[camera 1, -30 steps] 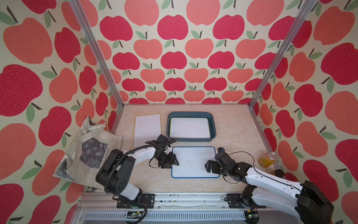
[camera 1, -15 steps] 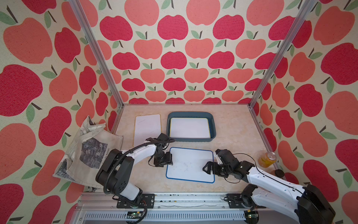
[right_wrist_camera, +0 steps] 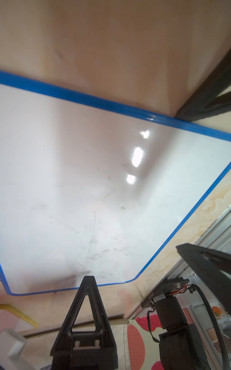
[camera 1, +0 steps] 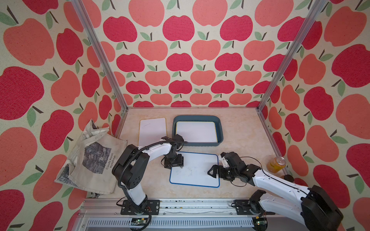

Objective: Put the whiteboard into the storage box
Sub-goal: Pick up the whiteboard at the center of the board.

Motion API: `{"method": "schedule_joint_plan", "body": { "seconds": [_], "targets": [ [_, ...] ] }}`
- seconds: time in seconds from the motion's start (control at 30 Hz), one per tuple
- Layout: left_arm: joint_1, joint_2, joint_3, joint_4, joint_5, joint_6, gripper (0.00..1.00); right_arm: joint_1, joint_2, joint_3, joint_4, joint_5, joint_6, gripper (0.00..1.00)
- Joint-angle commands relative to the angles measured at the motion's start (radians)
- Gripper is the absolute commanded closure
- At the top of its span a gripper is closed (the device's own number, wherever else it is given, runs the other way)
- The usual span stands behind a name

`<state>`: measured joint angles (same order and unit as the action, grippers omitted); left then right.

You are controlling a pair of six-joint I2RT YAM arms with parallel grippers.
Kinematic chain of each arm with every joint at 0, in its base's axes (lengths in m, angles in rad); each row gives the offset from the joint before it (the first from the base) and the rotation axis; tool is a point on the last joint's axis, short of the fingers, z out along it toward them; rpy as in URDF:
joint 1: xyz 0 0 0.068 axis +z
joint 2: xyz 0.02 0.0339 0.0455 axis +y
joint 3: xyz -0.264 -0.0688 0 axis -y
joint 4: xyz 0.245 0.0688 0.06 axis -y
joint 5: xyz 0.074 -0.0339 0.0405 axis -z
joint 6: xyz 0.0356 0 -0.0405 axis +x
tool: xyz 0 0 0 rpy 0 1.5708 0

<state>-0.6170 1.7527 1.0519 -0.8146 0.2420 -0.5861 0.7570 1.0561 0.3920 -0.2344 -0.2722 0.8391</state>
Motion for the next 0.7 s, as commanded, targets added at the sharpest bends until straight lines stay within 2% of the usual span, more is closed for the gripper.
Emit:
{"method": "schedule_joint_plan", "body": {
  "seconds": [0.0, 0.27, 0.43, 0.57, 0.67],
  "targets": [
    [-0.04, 0.103, -0.034, 0.134, 0.147, -0.007, 0.26, 0.011, 0.014, -0.064, -0.035, -0.011, 0.017, 0.01],
    [-0.023, -0.021, -0.143, 0.389, 0.454, 0.025, 0.28, 0.084, 0.038, -0.097, 0.054, -0.008, 0.066, 0.01],
    [-0.011, -0.087, -0.17, 0.431, 0.559, 0.083, 0.29, 0.123, 0.081, -0.095, 0.124, -0.012, 0.098, 0.01],
    [0.006, -0.122, -0.205, 0.509, 0.727, 0.1, 0.3, 0.139, 0.09, -0.092, 0.152, -0.014, 0.106, 0.01],
    [0.005, -0.133, -0.198, 0.47, 0.785, 0.149, 0.3, 0.14, 0.091, -0.097, 0.172, -0.022, 0.109, 0.01]
  ]
}}
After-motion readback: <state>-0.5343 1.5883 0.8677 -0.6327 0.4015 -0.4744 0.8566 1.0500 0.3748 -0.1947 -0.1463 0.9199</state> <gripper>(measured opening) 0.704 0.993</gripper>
